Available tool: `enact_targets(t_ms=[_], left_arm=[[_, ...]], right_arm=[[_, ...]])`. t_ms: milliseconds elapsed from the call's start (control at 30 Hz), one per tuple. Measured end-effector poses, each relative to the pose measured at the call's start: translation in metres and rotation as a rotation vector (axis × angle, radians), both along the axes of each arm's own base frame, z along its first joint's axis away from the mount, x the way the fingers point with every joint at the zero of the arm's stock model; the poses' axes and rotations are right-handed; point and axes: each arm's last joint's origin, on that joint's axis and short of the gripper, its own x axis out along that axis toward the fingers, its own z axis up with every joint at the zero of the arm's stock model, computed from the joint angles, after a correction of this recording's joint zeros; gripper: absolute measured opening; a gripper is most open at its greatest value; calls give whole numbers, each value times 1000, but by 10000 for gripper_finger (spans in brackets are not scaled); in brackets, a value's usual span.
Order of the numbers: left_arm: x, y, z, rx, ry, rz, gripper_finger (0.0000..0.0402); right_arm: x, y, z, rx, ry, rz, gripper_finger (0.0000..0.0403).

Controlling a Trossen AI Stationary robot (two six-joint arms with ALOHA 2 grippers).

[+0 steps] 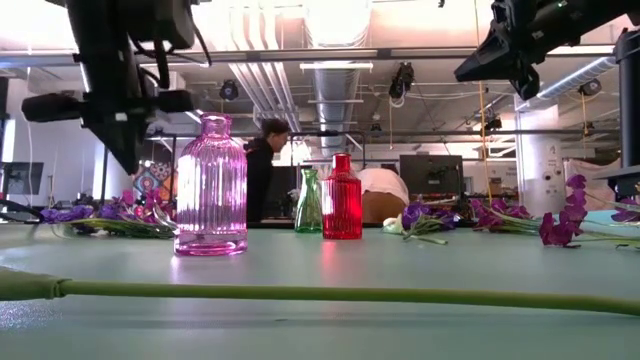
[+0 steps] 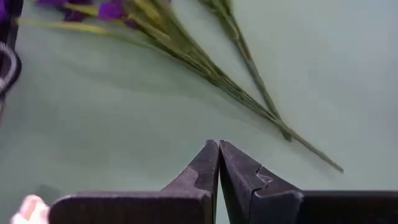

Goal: Sort flowers into vase by color
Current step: Put the left purple flower into the green vase

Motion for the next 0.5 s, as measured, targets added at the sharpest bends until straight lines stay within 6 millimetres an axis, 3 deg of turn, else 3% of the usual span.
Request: enact_targets(t_ms=[167,500], left_arm=[[6,6,-5,-9,-46,218,0],[10,22,-10,22,-76,309,0]], right_arm=[[0,0,0,-35,18,14,28],[0,0,-1,-53,34,22,28]])
